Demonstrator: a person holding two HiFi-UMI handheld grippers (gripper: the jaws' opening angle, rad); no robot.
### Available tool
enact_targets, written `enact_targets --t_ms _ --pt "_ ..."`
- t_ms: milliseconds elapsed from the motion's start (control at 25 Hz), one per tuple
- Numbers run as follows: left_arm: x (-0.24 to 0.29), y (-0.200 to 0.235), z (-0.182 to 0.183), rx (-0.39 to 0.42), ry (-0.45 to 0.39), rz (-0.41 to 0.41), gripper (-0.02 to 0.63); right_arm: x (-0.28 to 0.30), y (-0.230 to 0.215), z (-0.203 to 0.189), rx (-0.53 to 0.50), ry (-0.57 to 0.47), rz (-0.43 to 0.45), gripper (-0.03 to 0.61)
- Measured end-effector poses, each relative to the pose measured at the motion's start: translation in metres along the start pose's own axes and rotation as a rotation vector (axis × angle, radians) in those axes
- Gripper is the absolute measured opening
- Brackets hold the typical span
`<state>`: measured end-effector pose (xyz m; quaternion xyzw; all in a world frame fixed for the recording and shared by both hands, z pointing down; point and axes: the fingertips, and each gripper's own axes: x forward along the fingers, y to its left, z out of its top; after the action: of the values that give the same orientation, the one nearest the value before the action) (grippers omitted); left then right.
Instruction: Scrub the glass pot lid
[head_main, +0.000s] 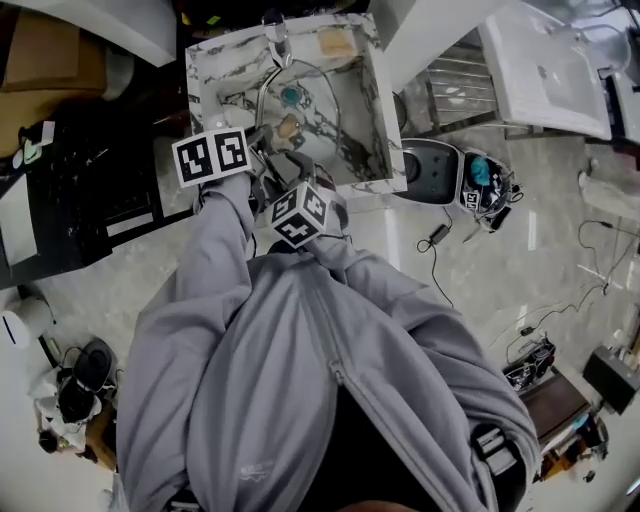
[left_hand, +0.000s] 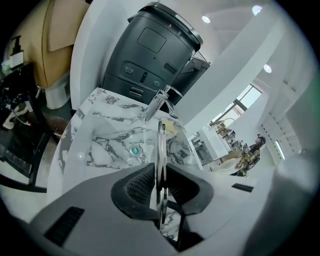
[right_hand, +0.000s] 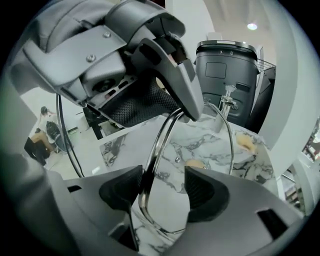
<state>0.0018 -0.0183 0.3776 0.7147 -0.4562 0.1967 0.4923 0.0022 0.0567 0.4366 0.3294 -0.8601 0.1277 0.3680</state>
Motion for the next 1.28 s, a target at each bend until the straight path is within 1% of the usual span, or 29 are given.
enact_targets --t_ms 80,200,280,360,440,480,560,600,640,800,880,960,1040,1080,1120,1200,1280 --pt "-0.006 -0.006 -0.007 -0.011 0.010 -0.002 0.074 -0.003 0.004 -0.002 -0.020 0.005 -0.034 0.247" --pt "-0.011 -0.016 -0.006 -0.010 0.002 -0.020 0.080 -0.006 0.002 -0.001 -0.043 0.010 -0.077 0.243" --pt "-0.013 -0.020 -0.005 0.001 -0.004 -0.023 0.084 -0.011 0.000 0.000 -0.038 0.011 -0.089 0.196" --pt "-0.014 -0.021 -0.005 -0.001 -0.012 -0.019 0.092 -0.017 -0.006 -0.002 -0.011 0.011 -0.104 0.156" --pt "-0.013 -0.020 -0.005 -0.044 -0.033 -0.031 0.104 -0.025 -0.020 -0.005 0.011 0.009 -0.138 0.094" --pt "-0.013 -0.019 -0.005 -0.077 -0.047 -0.042 0.114 -0.030 -0.028 -0.005 -0.003 0.008 -0.156 0.065" --pt "-0.016 -0.017 -0.005 -0.134 -0.085 -0.076 0.131 -0.035 -0.036 -0.003 -0.064 0.015 -0.162 0.047" --pt "-0.017 -0.018 -0.004 -0.142 -0.108 -0.097 0.133 -0.036 -0.037 -0.003 -0.081 0.020 -0.151 0.046" --pt "-0.020 -0.021 -0.004 -0.125 -0.129 -0.116 0.133 -0.038 -0.038 -0.002 -0.088 0.023 -0.139 0.046" --pt "-0.036 -0.032 -0.001 0.063 -0.207 -0.171 0.138 -0.046 -0.044 0.004 -0.114 0.032 -0.099 0.043" --pt "-0.047 -0.032 -0.001 0.124 -0.259 -0.199 0.138 -0.050 -0.046 0.010 -0.085 0.026 -0.067 0.043" --pt "-0.054 -0.025 -0.005 0.179 -0.284 -0.203 0.149 -0.053 -0.048 0.018 -0.027 0.013 -0.038 0.043" --pt "-0.055 -0.015 -0.014 0.240 -0.280 -0.190 0.183 -0.056 -0.049 0.024 0.046 -0.002 -0.004 0.043" --pt "-0.054 -0.008 -0.019 0.281 -0.271 -0.175 0.201 -0.058 -0.048 0.027 0.078 -0.008 0.014 0.043" --pt "-0.052 -0.001 -0.025 0.338 -0.257 -0.151 0.216 -0.059 -0.047 0.030 0.101 -0.013 0.030 0.043" --pt "-0.044 0.012 -0.037 0.498 -0.211 -0.091 0.234 -0.061 -0.044 0.035 0.133 -0.023 0.058 0.043" --pt "-0.034 0.020 -0.046 0.649 -0.153 -0.056 0.258 -0.061 -0.039 0.038 0.164 -0.029 0.086 0.043"
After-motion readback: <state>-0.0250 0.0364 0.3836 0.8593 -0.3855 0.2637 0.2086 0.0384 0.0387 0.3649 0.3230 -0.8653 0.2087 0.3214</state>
